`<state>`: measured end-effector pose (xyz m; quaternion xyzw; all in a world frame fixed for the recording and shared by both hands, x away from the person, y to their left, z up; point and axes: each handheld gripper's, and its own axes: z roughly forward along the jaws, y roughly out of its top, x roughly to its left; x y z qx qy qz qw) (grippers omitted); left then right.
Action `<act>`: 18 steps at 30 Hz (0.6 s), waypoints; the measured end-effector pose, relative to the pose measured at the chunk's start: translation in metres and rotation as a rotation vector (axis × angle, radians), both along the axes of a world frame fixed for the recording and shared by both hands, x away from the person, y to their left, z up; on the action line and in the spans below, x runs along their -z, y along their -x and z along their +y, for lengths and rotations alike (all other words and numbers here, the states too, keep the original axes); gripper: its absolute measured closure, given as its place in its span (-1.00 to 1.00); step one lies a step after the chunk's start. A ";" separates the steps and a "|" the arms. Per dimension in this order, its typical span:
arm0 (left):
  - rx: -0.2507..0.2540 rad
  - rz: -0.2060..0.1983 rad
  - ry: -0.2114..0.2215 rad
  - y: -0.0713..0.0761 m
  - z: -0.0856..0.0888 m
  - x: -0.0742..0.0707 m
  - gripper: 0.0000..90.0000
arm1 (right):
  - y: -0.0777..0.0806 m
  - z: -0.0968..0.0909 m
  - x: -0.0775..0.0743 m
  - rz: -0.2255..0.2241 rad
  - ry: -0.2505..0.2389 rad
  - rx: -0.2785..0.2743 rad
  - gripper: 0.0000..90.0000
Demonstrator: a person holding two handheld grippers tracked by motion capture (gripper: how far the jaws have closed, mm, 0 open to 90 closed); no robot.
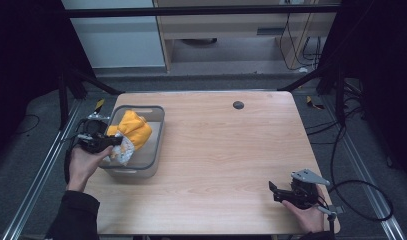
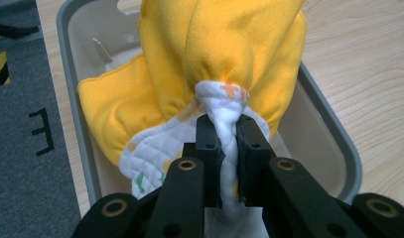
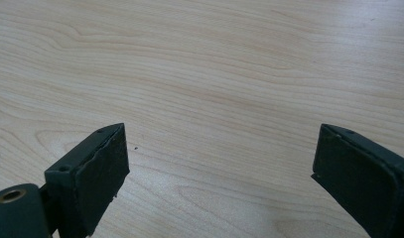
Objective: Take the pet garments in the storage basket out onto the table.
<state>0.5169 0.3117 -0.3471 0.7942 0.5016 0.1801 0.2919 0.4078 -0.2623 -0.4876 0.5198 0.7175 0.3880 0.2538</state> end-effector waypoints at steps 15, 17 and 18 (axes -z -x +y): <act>0.066 -0.041 -0.003 0.011 -0.013 -0.020 0.83 | 0.000 0.000 0.000 -0.004 0.000 -0.001 -0.84; 0.075 -0.046 -0.005 0.013 -0.015 -0.023 0.83 | 0.000 0.000 0.000 -0.005 0.000 -0.001 -0.84; 0.078 -0.047 -0.007 0.014 -0.016 -0.023 0.83 | 0.000 0.000 0.000 -0.007 0.002 -0.001 -0.84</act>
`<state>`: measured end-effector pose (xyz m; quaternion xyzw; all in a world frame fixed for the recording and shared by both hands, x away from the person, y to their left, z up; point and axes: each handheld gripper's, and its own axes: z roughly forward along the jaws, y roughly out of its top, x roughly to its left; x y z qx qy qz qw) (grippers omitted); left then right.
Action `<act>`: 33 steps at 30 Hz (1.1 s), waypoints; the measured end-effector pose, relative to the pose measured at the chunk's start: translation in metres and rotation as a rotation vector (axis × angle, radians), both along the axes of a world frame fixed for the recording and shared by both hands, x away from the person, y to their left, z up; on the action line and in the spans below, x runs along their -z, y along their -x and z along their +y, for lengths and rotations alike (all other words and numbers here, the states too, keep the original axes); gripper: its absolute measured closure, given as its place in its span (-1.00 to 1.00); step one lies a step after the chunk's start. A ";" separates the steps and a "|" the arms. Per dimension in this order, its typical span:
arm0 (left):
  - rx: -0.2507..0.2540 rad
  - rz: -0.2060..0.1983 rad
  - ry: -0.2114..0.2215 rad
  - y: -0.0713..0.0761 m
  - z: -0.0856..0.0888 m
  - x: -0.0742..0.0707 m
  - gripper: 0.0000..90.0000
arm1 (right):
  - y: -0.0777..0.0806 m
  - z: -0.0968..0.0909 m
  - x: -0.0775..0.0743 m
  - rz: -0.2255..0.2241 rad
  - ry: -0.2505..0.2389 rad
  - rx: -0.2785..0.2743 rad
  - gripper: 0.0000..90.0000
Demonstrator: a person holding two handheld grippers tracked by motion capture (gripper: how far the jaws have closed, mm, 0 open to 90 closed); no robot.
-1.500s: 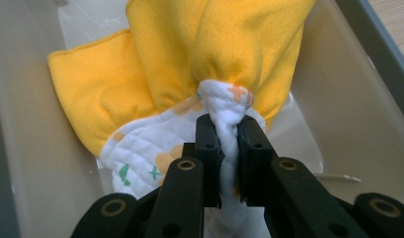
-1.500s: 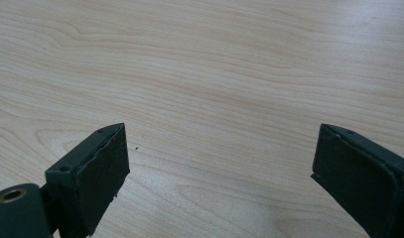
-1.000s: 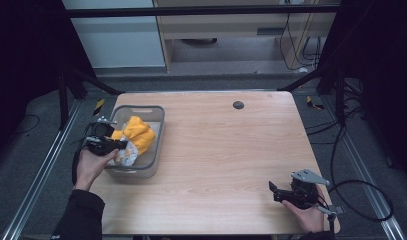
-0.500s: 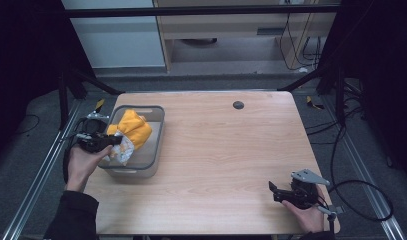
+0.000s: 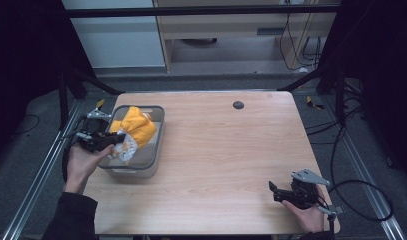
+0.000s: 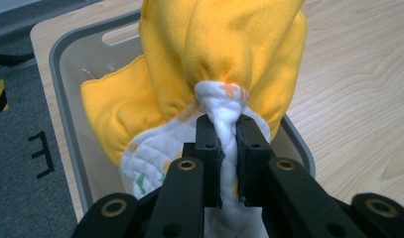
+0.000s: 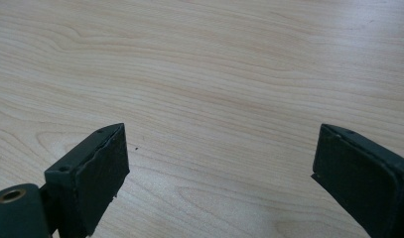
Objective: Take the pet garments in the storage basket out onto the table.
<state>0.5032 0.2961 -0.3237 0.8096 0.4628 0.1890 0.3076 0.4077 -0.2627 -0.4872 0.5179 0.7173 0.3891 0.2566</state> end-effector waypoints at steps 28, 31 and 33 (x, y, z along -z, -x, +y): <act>0.169 -0.048 -0.008 0.026 -0.044 -0.021 0.83 | 0.000 0.000 0.000 0.001 -0.004 0.005 -0.84; 0.184 -0.051 -0.015 0.029 -0.048 -0.023 0.83 | 0.000 0.000 0.000 -0.001 -0.003 0.004 -0.84; 0.191 -0.053 -0.017 0.030 -0.052 -0.024 0.83 | 0.000 0.000 -0.001 0.000 -0.004 0.004 -0.84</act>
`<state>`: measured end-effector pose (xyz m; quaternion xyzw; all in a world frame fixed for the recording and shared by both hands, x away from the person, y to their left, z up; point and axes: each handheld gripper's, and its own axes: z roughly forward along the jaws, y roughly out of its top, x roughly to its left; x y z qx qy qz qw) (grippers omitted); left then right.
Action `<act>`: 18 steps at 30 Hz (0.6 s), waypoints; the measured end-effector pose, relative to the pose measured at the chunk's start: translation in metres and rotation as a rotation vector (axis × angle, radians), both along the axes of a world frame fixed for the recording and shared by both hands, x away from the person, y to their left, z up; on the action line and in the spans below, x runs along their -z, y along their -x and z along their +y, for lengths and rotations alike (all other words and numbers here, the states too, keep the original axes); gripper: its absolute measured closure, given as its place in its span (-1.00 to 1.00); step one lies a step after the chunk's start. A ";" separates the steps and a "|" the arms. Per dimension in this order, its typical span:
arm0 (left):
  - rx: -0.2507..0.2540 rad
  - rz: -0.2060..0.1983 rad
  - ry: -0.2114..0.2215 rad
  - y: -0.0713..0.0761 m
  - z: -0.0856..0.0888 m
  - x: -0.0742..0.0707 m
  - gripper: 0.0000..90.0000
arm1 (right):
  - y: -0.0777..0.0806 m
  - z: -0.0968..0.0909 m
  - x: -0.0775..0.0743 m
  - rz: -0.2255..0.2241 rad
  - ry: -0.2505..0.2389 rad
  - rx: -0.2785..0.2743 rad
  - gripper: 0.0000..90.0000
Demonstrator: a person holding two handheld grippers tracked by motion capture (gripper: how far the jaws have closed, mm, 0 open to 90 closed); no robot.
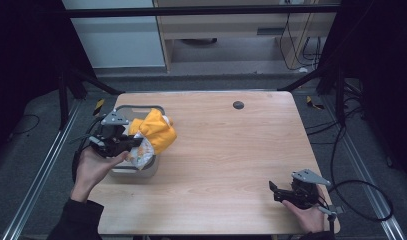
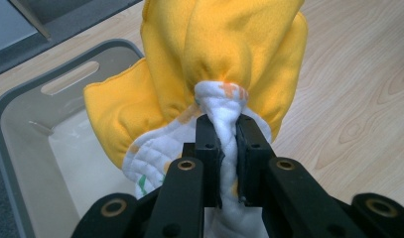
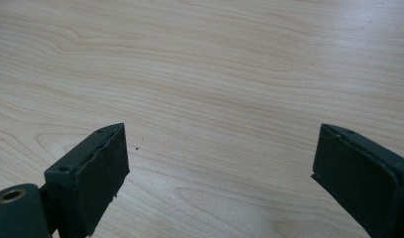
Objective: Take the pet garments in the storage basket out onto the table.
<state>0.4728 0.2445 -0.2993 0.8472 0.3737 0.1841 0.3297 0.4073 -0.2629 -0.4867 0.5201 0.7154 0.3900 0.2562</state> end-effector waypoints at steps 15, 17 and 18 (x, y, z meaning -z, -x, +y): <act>0.093 -0.005 -0.025 0.010 -0.029 -0.002 0.82 | 0.000 0.000 0.000 -0.003 -0.001 0.001 -0.84; 0.107 -0.006 -0.020 0.011 -0.034 -0.002 0.82 | 0.001 0.000 -0.001 0.003 -0.009 0.003 -0.84; 0.114 -0.006 -0.021 0.012 -0.036 -0.002 0.82 | 0.001 0.000 -0.001 0.003 -0.009 0.002 -0.84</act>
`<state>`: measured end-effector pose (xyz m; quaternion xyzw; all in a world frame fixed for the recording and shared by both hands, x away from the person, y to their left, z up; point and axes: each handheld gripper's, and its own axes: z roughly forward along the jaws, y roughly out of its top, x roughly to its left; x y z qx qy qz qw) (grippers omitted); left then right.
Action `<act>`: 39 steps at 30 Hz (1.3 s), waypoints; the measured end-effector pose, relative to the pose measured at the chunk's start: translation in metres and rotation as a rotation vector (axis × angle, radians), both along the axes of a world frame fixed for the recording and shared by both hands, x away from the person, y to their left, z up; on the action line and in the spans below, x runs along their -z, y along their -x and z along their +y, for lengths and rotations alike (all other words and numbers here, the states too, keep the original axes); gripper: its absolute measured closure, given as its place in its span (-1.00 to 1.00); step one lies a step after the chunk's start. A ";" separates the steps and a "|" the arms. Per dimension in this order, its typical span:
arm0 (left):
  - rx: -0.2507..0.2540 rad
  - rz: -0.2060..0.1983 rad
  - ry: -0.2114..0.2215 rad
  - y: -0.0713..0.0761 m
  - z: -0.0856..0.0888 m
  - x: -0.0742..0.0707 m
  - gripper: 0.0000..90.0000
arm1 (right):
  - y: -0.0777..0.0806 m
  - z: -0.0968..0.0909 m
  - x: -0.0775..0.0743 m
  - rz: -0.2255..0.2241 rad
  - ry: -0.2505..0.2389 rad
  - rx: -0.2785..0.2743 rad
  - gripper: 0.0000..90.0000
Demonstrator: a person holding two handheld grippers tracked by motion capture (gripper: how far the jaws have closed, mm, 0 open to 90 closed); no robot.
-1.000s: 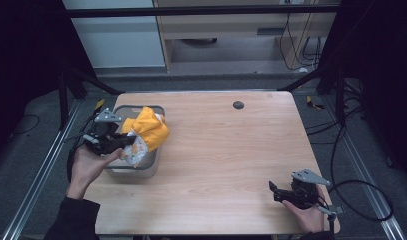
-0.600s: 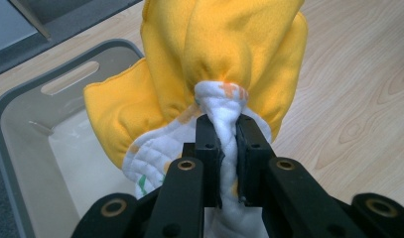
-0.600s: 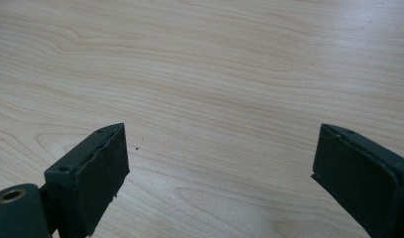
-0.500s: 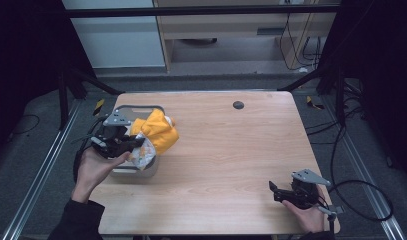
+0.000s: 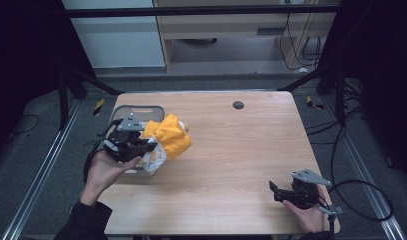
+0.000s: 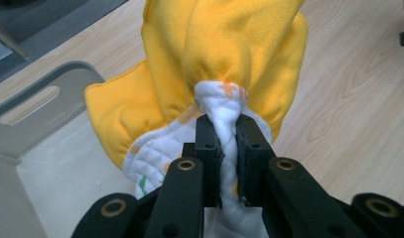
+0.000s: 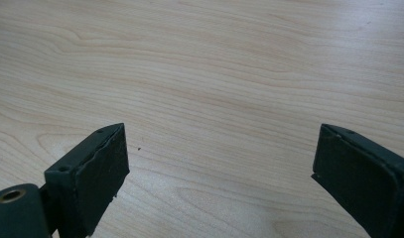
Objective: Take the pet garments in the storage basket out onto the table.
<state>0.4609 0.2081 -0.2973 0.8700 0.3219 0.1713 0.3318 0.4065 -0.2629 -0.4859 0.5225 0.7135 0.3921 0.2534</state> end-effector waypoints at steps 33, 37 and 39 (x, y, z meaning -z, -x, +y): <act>0.121 0.015 -0.019 0.005 -0.050 0.014 0.82 | 0.000 0.000 0.001 -0.003 0.004 -0.006 -0.84; 0.134 0.020 -0.022 0.005 -0.054 0.017 0.82 | -0.001 0.000 0.001 -0.002 0.004 -0.006 -0.84; 0.138 0.023 -0.023 0.005 -0.057 0.020 0.82 | 0.000 0.000 0.001 -0.003 0.004 -0.005 -0.84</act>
